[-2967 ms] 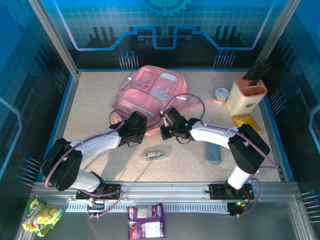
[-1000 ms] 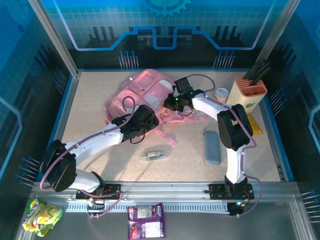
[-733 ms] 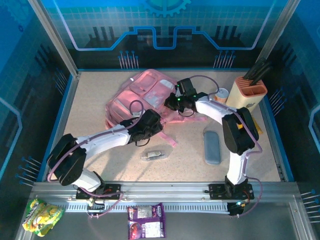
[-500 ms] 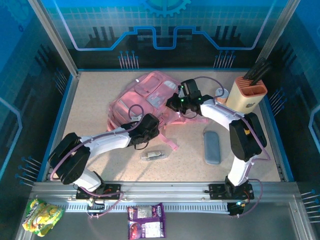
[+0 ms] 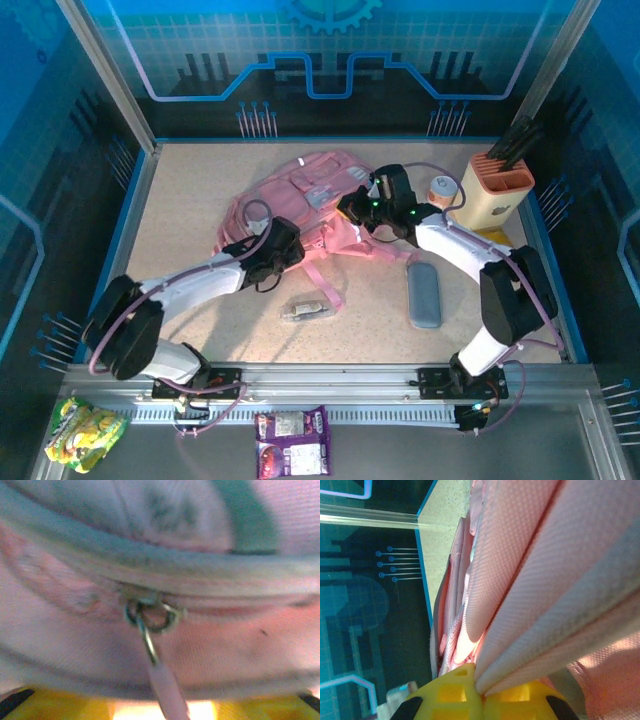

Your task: Pack the student bag

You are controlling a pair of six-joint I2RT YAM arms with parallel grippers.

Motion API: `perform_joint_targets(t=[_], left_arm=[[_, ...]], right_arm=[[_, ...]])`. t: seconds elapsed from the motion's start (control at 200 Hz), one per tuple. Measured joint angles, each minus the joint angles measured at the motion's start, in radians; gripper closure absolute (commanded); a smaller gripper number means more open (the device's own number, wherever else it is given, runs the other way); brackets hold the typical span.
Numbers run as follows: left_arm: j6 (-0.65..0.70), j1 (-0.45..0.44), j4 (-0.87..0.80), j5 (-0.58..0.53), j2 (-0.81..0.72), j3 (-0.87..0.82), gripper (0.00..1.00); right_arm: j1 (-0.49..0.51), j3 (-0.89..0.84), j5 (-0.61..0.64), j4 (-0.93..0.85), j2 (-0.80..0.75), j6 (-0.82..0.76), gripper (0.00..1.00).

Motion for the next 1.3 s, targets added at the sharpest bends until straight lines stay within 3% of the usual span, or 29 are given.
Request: perform_joint_targets(t=[0.21, 0.375, 0.53, 0.735, 1.301], left_arm=[[0.049, -0.109, -0.050, -0.093, -0.171, -0.001, 0.22], [0.029, -0.187, -0.141, -0.145, -0.108, 0.132, 0.17], [0.036, -0.240, -0.195, -0.187, 0.053, 0.310, 0.24], [0.054, -0.259, -0.234, -0.218, 0.169, 0.394, 0.34], [0.129, -0.185, -0.250, -0.220, 0.285, 0.500, 0.53]], right_arm=[[0.040, -0.005, 0.067, 0.015, -0.001, 0.035, 1.00], [0.053, -0.005, 0.093, 0.011, -0.001, 0.047, 1.00], [0.054, -0.005, 0.100, 0.007, -0.005, 0.054, 1.00], [0.054, -0.005, 0.100, 0.012, -0.005, 0.068, 1.00], [0.054, -0.005, 0.097, 0.028, -0.005, 0.083, 1.00]])
